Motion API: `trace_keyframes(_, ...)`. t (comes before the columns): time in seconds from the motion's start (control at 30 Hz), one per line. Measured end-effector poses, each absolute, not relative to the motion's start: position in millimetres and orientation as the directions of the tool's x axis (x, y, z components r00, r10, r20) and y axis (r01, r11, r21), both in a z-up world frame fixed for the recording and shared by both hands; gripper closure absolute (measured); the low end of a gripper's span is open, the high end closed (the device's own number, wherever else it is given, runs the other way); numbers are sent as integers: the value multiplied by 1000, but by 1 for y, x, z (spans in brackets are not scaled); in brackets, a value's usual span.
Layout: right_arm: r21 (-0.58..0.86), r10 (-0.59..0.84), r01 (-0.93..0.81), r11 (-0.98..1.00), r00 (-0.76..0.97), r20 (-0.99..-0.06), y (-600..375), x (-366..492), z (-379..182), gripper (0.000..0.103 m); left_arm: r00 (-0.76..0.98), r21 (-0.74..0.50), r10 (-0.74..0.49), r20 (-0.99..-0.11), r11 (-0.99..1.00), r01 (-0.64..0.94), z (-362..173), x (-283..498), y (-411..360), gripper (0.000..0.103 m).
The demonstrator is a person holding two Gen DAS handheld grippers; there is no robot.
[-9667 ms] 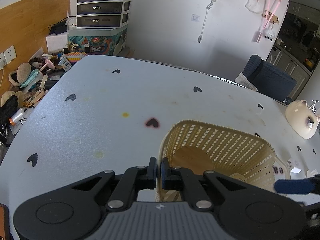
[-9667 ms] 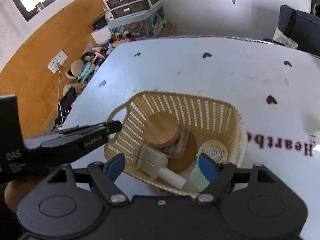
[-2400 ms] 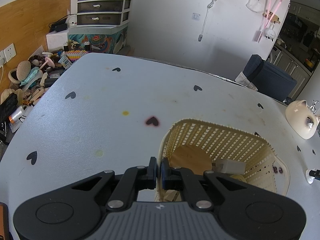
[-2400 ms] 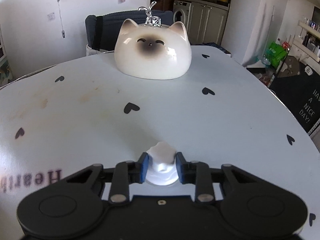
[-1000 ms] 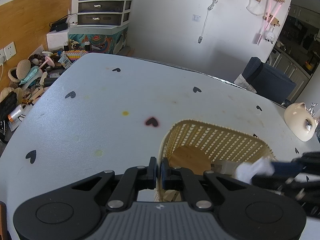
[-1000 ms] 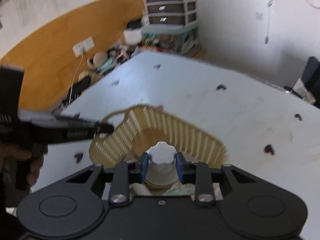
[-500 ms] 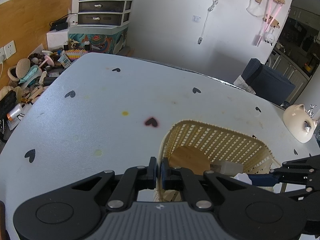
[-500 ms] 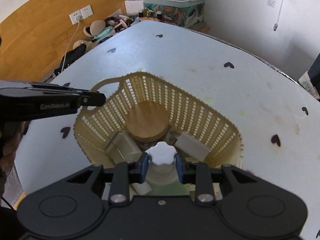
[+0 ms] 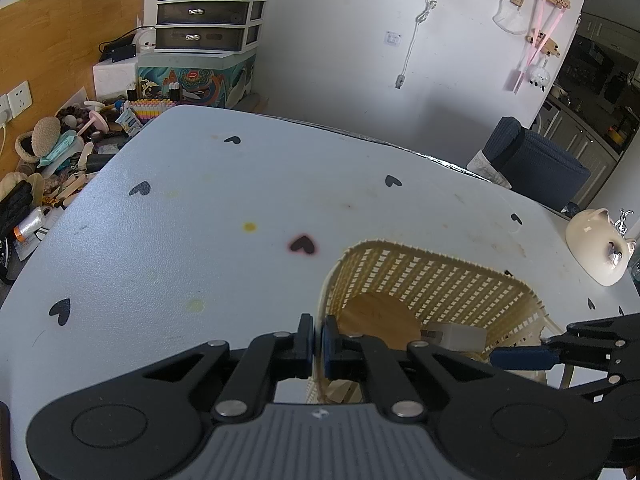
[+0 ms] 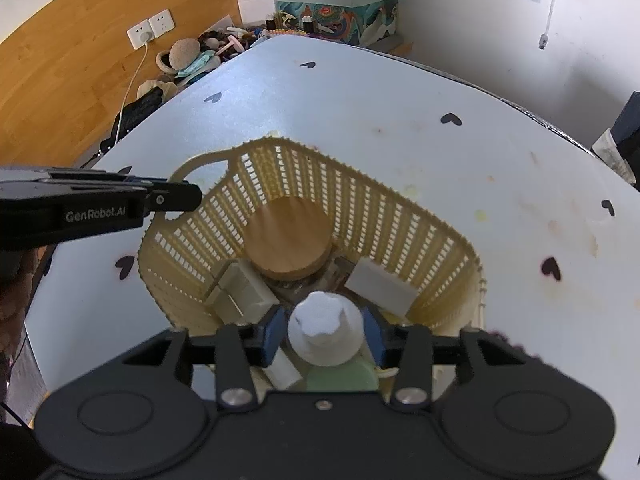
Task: Organize rigid objects
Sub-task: 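Carry the suction-cup holder with the right tool and release it into the basket, then lower the basket onto the table with the left tool and withdraw both tools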
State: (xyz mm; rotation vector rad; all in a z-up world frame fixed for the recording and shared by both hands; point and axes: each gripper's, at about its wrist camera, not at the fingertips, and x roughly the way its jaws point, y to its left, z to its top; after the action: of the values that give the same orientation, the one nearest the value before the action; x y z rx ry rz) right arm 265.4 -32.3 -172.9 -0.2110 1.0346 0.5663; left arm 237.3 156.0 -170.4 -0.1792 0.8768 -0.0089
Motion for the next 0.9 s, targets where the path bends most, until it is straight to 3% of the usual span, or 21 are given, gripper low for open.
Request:
trace_keyframes(0.4,124,367,-500,857,424,-828,-42,258,-150,55,638,-156,-84,-765,986,-57,-170,238,157,99)
trace_keyframes(0.9,169,368,-363,916,598,-713,-72,210,-95,51,647,-151,-115,-754,989,-1,-162,236,161,99)
